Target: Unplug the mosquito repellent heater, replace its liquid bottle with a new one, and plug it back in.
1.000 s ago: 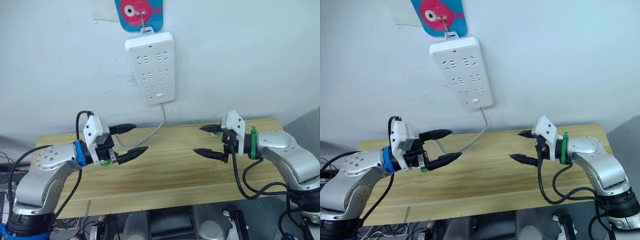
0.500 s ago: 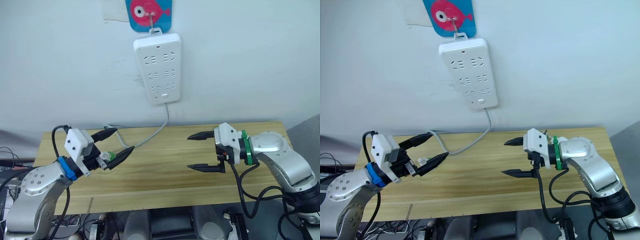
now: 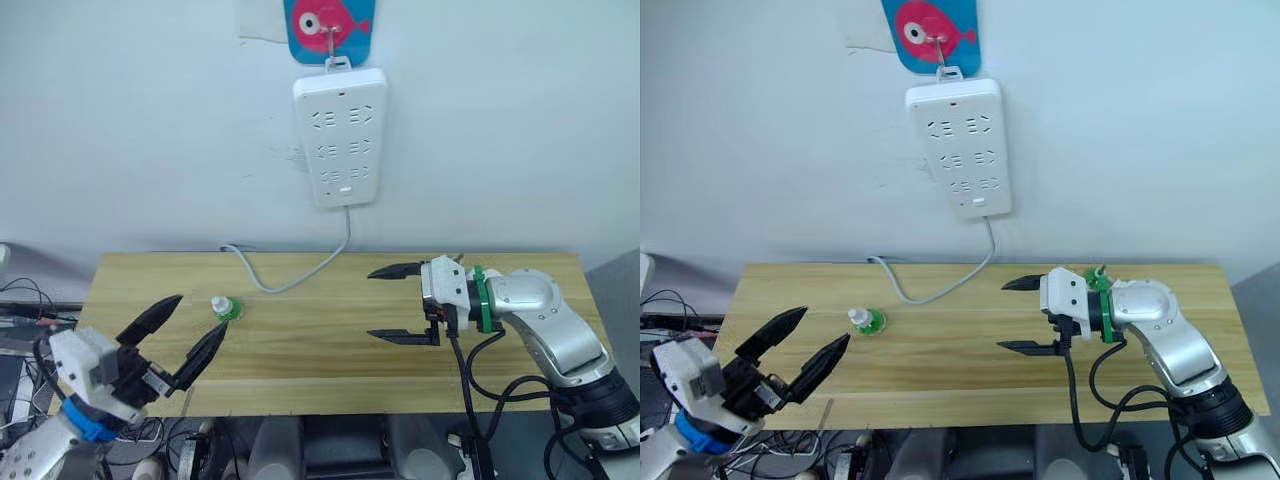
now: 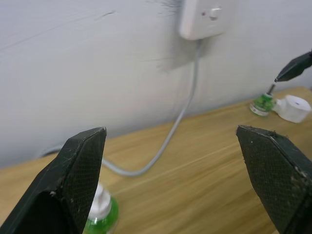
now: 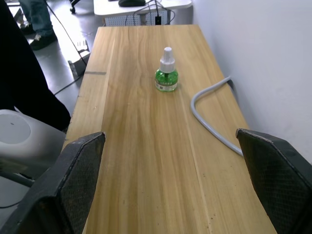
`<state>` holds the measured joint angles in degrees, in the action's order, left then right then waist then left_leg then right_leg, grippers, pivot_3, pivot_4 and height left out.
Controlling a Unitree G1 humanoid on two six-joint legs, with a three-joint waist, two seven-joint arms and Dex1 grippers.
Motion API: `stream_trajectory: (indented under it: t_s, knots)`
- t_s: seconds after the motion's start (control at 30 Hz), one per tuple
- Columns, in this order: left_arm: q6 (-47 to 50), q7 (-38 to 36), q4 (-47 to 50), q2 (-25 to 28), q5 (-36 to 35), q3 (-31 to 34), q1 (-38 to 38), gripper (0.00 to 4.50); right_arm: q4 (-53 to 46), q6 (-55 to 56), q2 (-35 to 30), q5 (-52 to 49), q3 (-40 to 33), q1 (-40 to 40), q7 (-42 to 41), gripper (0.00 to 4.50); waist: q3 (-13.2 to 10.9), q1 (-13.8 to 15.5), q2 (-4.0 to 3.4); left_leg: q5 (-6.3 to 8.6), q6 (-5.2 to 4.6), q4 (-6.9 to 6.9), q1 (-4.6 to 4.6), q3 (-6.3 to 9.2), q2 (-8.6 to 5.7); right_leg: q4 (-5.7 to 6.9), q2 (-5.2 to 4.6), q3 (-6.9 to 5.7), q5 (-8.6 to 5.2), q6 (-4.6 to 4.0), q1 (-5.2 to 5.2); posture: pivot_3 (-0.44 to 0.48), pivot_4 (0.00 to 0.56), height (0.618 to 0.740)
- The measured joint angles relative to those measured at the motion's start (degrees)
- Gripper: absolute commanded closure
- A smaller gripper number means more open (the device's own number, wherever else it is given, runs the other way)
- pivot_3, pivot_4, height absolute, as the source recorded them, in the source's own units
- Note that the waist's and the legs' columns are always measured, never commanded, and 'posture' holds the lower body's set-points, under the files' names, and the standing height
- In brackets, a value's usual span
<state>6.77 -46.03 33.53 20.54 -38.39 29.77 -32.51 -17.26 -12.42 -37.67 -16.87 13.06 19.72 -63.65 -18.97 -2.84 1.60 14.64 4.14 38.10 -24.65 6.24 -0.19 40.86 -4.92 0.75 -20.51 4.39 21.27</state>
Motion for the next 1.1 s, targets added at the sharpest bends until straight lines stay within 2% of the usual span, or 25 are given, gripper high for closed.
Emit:
stream_trajectory:
  t_s: [0.1, 0.23, 0.3, 0.43, 0.7, 1.1]
  knots:
    - [-5.7, -2.2, -4.28, -2.46, 1.63, 0.02, -2.46, 0.0, -0.63, -0.03, 0.0, 0.05, 0.0, -1.0, 0.38, 0.02, -0.04, 0.47, 0.0, 0.09, -0.15, 0.0, 0.01, 0.0, 0.0, 0.0, 0.0, 0.0, 0.0, 0.0, -0.01, 0.03, 0.361, 0.74]
    - [-13.25, -2.46, -11.53, -5.43, 4.16, 0.2, -2.13, 0.0, -3.96, -2.14, -0.34, -0.16, -0.05, -1.49, 1.46, 0.02, -0.48, 0.71, 0.03, 0.1, -0.18, -0.01, 0.1, 0.01, 0.0, 0.01, 0.02, 0.02, 0.0, -0.01, -0.12, 0.016, 0.403, 0.74]
    - [-16.85, -2.85, -15.22, -5.86, 6.22, 0.15, -1.48, 0.0, -5.53, -3.87, -0.52, -0.27, -0.09, -1.49, 2.06, 0.02, -0.73, 0.78, 0.05, 0.1, -0.18, -0.01, 0.14, 0.0, -0.01, 0.02, 0.02, 0.04, 0.0, 0.0, -0.14, -0.01, 0.442, 0.74]
    - [-21.29, -2.55, -21.26, -6.26, 9.21, -0.7, 1.54, 0.0, -8.61, -7.99, -1.52, -1.75, -0.76, -1.22, 2.89, 0.02, -2.75, 0.87, 0.09, 0.11, -0.19, -0.03, 0.28, 0.0, 0.0, 0.04, 0.02, 0.07, 0.01, -0.02, -0.3, -0.049, 0.478, 0.74]
    - [-22.65, 0.04, -29.98, -5.35, 12.69, -4.22, 10.66, 0.0, -14.19, -15.22, -2.31, -4.47, -2.28, 0.56, 6.23, 0.02, -4.94, 0.28, 0.09, 0.11, -0.19, -0.04, 0.17, -0.02, 0.02, -0.04, 0.03, 0.05, 0.01, -0.03, -0.19, -0.103, 0.488, 0.74]
    - [-29.05, 2.77, -44.43, -4.09, 17.86, -7.05, 19.35, 0.0, -16.56, -19.4, -2.94, -4.91, -3.13, 0.96, 9.7, 0.02, -5.4, -0.99, 0.07, 0.11, -0.19, -0.09, 0.12, -0.04, 0.03, -0.06, 0.03, 0.06, 0.01, -0.02, -0.07, -0.156, 0.49, 0.74]
